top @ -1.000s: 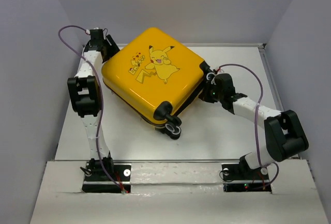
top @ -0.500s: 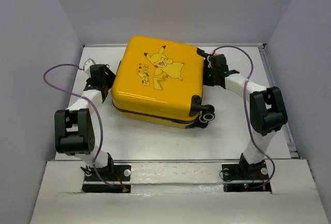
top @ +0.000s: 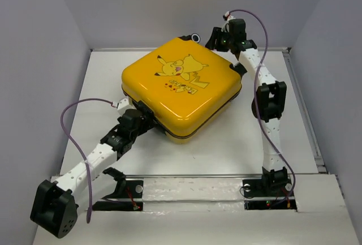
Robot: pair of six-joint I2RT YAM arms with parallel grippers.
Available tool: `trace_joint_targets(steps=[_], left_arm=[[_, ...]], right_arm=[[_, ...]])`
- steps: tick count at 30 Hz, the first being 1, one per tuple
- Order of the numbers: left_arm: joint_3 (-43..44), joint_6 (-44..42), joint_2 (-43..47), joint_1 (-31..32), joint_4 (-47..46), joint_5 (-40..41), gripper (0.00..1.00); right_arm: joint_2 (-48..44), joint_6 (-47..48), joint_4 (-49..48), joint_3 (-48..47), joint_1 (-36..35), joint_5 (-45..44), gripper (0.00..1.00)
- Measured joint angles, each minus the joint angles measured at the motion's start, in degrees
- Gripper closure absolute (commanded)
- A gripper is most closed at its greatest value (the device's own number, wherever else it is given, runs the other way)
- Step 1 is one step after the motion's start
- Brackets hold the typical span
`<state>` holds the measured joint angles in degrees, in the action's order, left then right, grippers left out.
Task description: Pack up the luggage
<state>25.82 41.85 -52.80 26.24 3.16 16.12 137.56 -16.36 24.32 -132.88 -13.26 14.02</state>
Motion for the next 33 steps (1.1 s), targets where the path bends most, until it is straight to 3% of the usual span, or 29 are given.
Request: trace_joint_targets(steps=[1, 3, 6, 8, 9, 12, 13, 15, 18, 22, 24, 25, 27, 33], left_arm=[[-0.1, 0.5, 1.8, 2.4, 1.9, -0.1, 0.24], [-0.1, 1.4, 3.3, 5.5, 2.2, -1.0, 0.24], [1.0, 1.5, 4.1, 9.0, 3.2, -1.9, 0.24], [2.4, 1.0, 4.3, 9.8, 4.6, -2.0, 0.23], [3.0, 0.8, 4.5, 9.9, 5.2, -2.0, 0.23], [4.9, -0.4, 5.0, 10.0, 7.6, -1.6, 0.24], [5.1, -0.5, 5.4, 10.1, 8.0, -1.7, 0.24], [5.1, -0.7, 6.5, 10.2, 8.3, -1.6, 0.24], [5.1, -0.9, 9.1, 10.7, 8.7, -1.4, 0.25], [5.1, -2.4, 11.4, 12.1, 8.7, -2.5, 0.27], [5.1, -3.3, 12.2, 13.6, 8.3, -4.9, 0.27], [5.4, -4.1, 12.4, 14.4, 7.8, -6.4, 0.27], [6.5, -5.4, 12.4, 15.5, 6.9, -9.7, 0.28], [7.8, -7.6, 13.7, 16.2, 6.6, -16.6, 0.28]], right_arm=[[1.0, -1.4, 1.1, -4.5, -0.1, 3.2, 0.21], [1.0, -2.9, 2.6, -9.1, -1.7, 7.3, 0.16], [-2.3, -3.0, 3.0, -10.4, -5.9, 9.8, 0.17], [-7.5, -2.2, 4.1, -7.2, -8.8, 10.0, 0.24], [-10.0, -1.9, 4.2, -5.7, -9.7, 10.0, 0.3], [-24.5, 0.3, 2.1, 10.8, -10.8, 9.8, 0.67], [-32.3, 0.5, 0.4, 18.8, -10.4, 9.6, 0.86], [-46.9, 0.2, -5.8, 35.8, -9.3, 9.0, 0.93], [-67.8, -2.5, -16.2, 59.2, -7.9, 8.7, 0.93], [-88.9, -5.8, -28.4, 88.6, -10.0, 10.8, 0.91], [-90.9, -6.8, -31.0, 98.2, -11.2, 11.4, 0.8], [-91.0, -7.4, -31.7, 101.8, -11.2, 11.7, 0.67], [-90.8, -8.3, -31.1, 109.1, -11.2, 11.2, 0.57], [-95.6, -8.6, -33.6, 117.0, -11.3, 10.6, 0.58]])
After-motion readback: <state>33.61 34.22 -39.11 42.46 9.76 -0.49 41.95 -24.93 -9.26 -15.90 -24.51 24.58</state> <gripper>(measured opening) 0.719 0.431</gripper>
